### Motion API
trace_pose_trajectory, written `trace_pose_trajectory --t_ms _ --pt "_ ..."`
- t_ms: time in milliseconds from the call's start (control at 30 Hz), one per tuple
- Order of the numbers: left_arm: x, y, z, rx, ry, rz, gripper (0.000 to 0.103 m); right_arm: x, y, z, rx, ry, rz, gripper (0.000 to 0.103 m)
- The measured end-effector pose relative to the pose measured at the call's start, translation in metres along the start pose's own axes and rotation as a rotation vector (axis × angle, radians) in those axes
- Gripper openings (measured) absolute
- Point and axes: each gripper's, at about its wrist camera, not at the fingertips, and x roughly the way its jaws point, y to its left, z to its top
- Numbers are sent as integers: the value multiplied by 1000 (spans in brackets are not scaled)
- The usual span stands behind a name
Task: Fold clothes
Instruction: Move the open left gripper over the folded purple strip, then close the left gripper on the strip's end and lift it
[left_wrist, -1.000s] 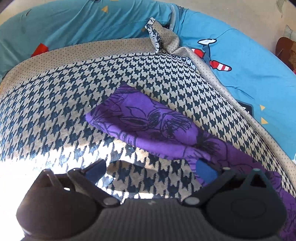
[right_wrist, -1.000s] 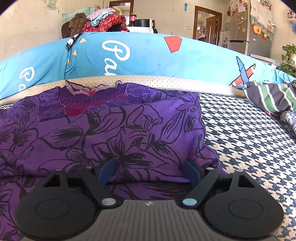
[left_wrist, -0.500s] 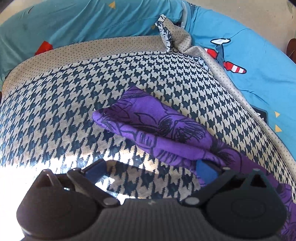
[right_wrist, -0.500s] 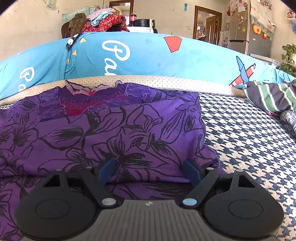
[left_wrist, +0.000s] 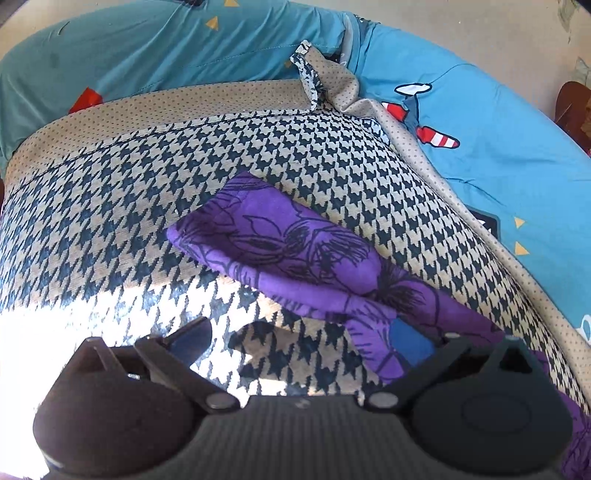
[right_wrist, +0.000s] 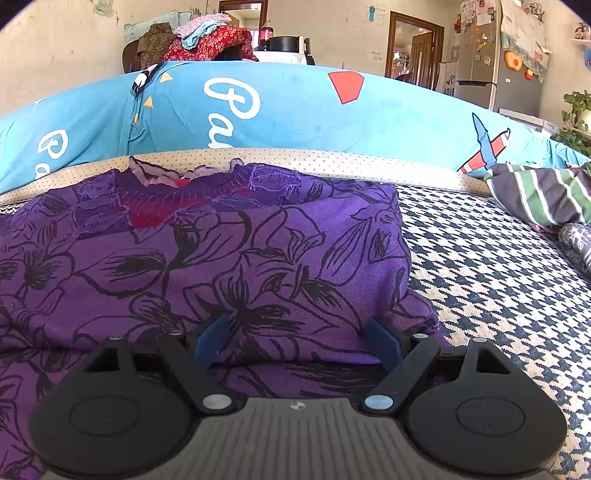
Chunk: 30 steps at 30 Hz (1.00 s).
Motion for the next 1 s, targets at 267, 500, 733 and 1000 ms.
trace_pose_trajectory --t_ms 267,500,733,1000 --pt "0 37 11 -205 21 -153 103 1 0 0 -1 2 0 82" --pt "11 58 23 -261 50 -222 103 0 0 -1 -3 2 -1 82" --pt "24 39 24 -161 14 -191 103 0 -2 -1 1 3 2 82" --pt "25 19 20 -84 -37 -88 49 1 -3 -2 2 6 3 82"
